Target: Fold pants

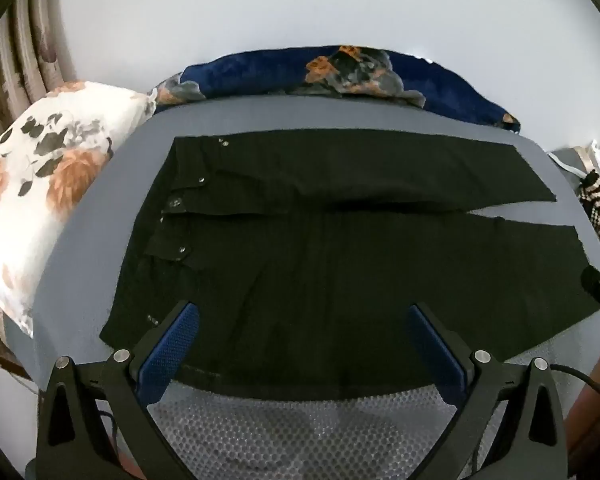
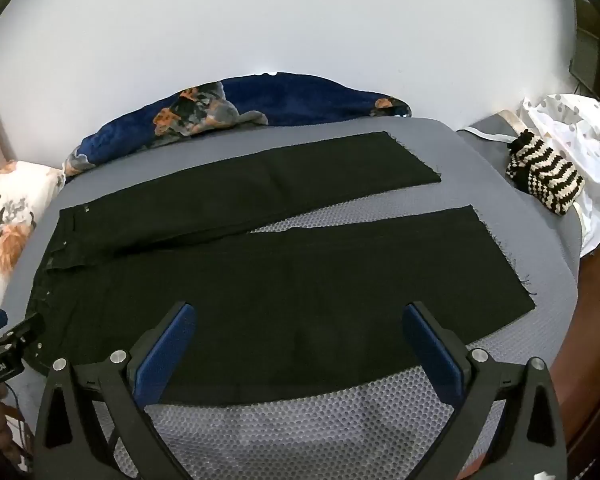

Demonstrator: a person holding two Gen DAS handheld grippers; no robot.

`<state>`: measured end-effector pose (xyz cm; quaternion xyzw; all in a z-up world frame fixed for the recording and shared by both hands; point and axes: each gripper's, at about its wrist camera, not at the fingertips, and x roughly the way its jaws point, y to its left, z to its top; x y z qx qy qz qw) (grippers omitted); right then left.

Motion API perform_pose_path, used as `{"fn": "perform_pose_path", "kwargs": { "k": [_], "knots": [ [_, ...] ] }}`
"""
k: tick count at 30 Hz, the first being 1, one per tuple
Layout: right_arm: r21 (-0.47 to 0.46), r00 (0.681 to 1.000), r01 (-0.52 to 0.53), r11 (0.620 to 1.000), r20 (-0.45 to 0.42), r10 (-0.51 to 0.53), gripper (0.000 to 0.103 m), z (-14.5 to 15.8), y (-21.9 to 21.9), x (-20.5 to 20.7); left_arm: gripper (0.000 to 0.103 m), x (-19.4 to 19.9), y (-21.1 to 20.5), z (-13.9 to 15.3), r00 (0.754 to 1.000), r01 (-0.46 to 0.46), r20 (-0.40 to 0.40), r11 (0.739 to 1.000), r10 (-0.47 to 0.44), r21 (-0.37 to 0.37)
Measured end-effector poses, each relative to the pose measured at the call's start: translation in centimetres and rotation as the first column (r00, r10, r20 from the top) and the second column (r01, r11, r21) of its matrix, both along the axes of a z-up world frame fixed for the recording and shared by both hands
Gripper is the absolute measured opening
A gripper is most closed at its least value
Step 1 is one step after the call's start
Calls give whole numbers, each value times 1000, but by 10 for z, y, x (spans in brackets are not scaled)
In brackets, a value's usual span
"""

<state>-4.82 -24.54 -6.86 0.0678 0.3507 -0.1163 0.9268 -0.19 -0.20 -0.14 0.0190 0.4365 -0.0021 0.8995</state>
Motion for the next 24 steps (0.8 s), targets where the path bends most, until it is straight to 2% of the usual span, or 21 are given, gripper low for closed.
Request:
{"fn": "perform_pose_path", "kwargs": {
  "k": [1, 2, 5, 9, 24],
  "knots": [
    [-1, 1000, 1, 1000, 0, -1, 103, 0, 0, 0, 102, -2, -1, 0, 1000, -2, -1, 1000, 2, 3],
    [-2, 1000, 1, 1000, 0, -1, 103, 0, 0, 0, 102, 5, -1, -8, 999, -13, -39, 1000, 13, -7],
    [-1, 1000, 1, 1000, -1, -1, 103, -9, 1, 2, 102, 2, 2, -17, 999, -18, -49, 999, 17, -31],
    [-2, 1000, -11, 1000, 10, 11, 103, -8, 7, 0, 102, 4, 8, -15, 998, -25, -67, 999, 22, -33],
    [-15, 999, -42, 999, -4, 42, 103, -11, 16, 5, 102, 3, 9, -16, 998, -26, -64, 999, 25, -22]
  ]
}}
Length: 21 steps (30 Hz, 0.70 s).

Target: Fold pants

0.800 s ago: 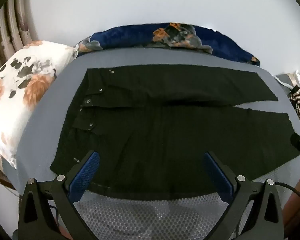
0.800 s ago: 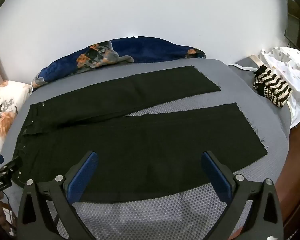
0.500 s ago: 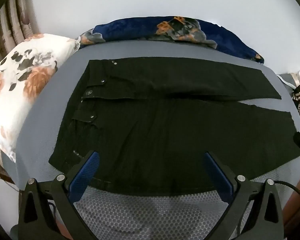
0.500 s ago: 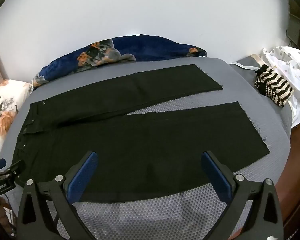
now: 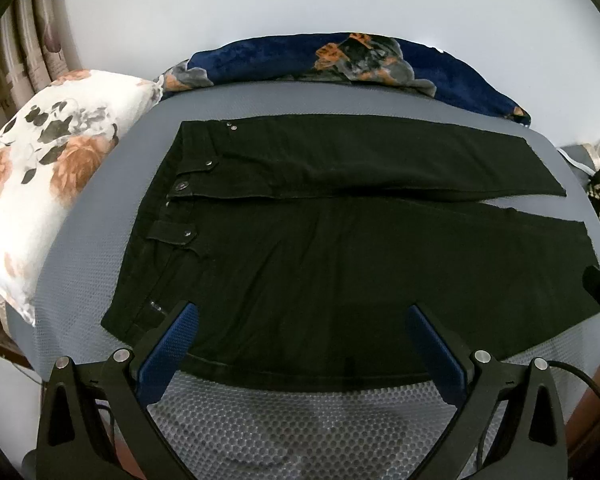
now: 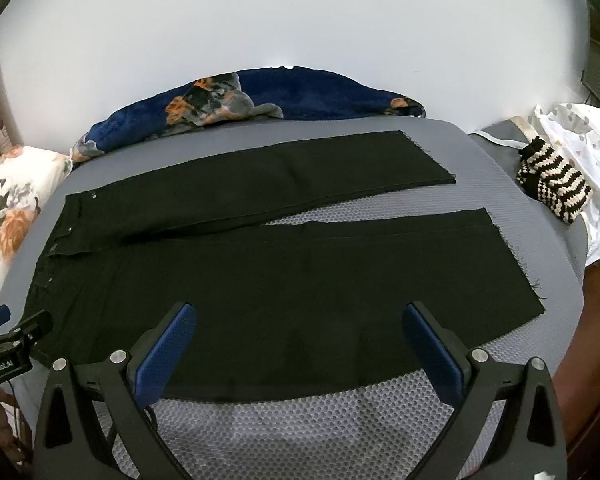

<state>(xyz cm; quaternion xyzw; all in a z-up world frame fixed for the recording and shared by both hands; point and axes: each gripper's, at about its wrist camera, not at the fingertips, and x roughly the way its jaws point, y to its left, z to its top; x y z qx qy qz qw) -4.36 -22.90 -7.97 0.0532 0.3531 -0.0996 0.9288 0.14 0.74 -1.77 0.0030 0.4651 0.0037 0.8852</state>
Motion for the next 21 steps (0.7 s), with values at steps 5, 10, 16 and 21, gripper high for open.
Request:
{"fn": "perform_pose_path", "kwargs": {
  "k": [5, 10, 16, 21],
  "knots": [
    [-3, 1000, -14, 1000, -2, 14, 103, 0, 6, 3, 102, 0, -1, 1, 1000, -1, 0, 1000, 1, 3],
    [-6, 1000, -29, 1000, -4, 29, 103, 0, 10, 5, 102, 0, 1, 0, 1000, -4, 1, 1000, 4, 6],
    [-9, 999, -36, 999, -7, 36, 103, 2, 13, 10, 102, 1, 2, -2, 1000, -4, -1, 1000, 4, 8],
    [-13, 999, -44, 999, -8, 44, 103, 2, 14, 13, 102, 3, 4, -2, 1000, -10, -1, 1000, 10, 11]
  ]
}}
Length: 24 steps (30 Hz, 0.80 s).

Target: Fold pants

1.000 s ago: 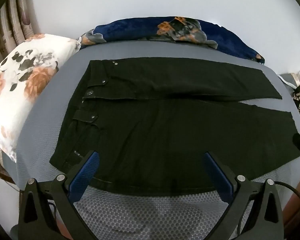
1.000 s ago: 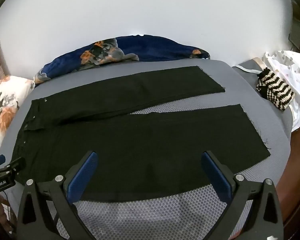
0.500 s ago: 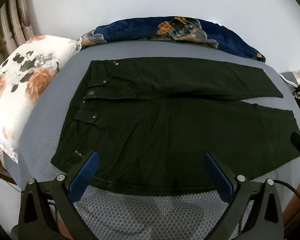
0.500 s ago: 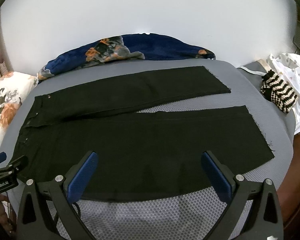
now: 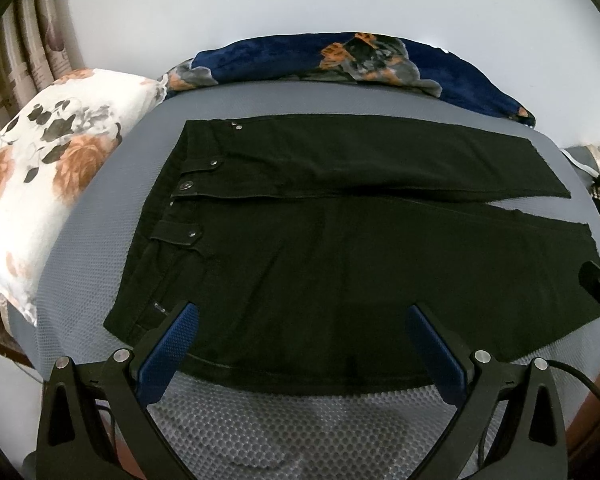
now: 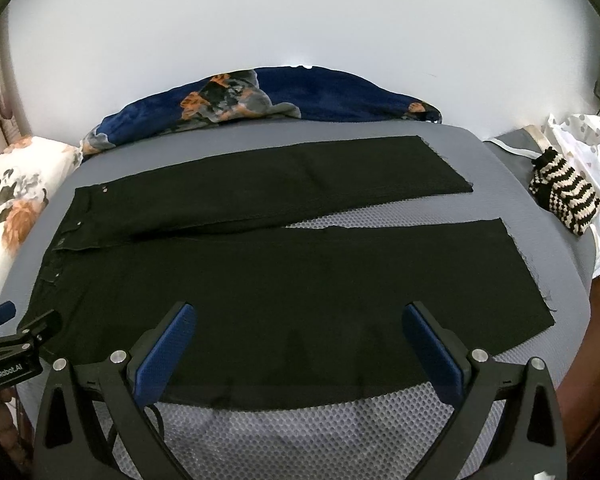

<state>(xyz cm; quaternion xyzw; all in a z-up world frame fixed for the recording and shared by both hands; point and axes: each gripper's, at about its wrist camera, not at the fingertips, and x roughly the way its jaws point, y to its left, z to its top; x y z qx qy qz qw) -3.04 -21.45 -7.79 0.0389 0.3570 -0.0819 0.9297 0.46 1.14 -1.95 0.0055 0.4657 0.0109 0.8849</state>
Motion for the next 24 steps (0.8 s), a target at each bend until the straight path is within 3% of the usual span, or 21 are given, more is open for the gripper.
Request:
{"fn": "perform_pose_path", "kwargs": {
  "k": [24],
  "knots": [
    [10, 1000, -5, 1000, -11, 5, 103, -1, 3, 7, 102, 7, 2, -4, 1000, -3, -11, 1000, 3, 5]
  ]
}}
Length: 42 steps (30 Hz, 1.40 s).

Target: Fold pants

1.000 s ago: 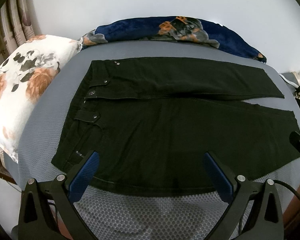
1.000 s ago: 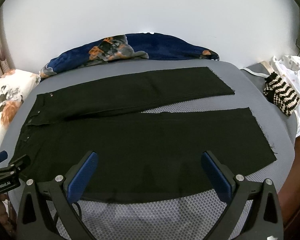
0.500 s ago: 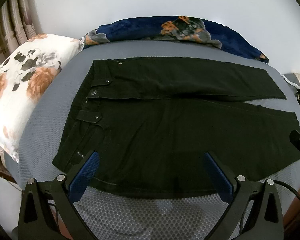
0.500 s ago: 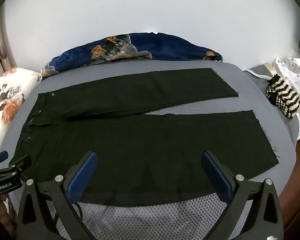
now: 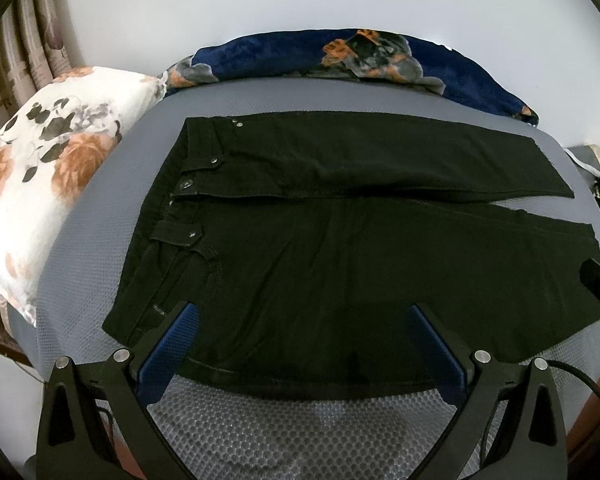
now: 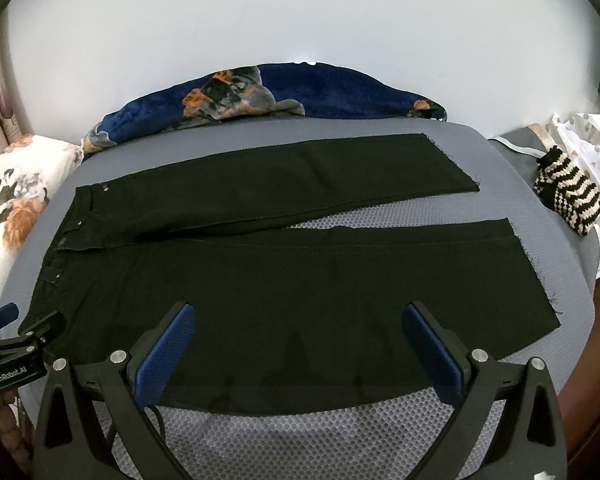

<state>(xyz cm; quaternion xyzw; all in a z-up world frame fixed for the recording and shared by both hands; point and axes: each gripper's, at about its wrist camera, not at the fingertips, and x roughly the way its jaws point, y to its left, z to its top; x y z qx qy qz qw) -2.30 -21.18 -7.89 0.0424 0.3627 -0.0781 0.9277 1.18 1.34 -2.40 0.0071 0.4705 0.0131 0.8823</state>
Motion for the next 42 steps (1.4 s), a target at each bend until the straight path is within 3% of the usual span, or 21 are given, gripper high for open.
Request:
{"fn": "perform_pose_path", "kwargs": {
  "k": [29, 35, 42],
  "knots": [
    [5, 999, 1, 1000, 32, -2, 103, 5, 0, 11, 102, 4, 4, -2, 1000, -11, 1, 1000, 11, 0],
    [13, 999, -43, 999, 30, 43, 103, 11, 2, 33, 102, 24, 24, 3, 999, -29, 13, 999, 30, -35],
    [105, 995, -100, 989, 11, 99, 103, 16, -1, 75, 102, 65, 70, 14, 998, -53, 36, 991, 58, -122]
  ]
}}
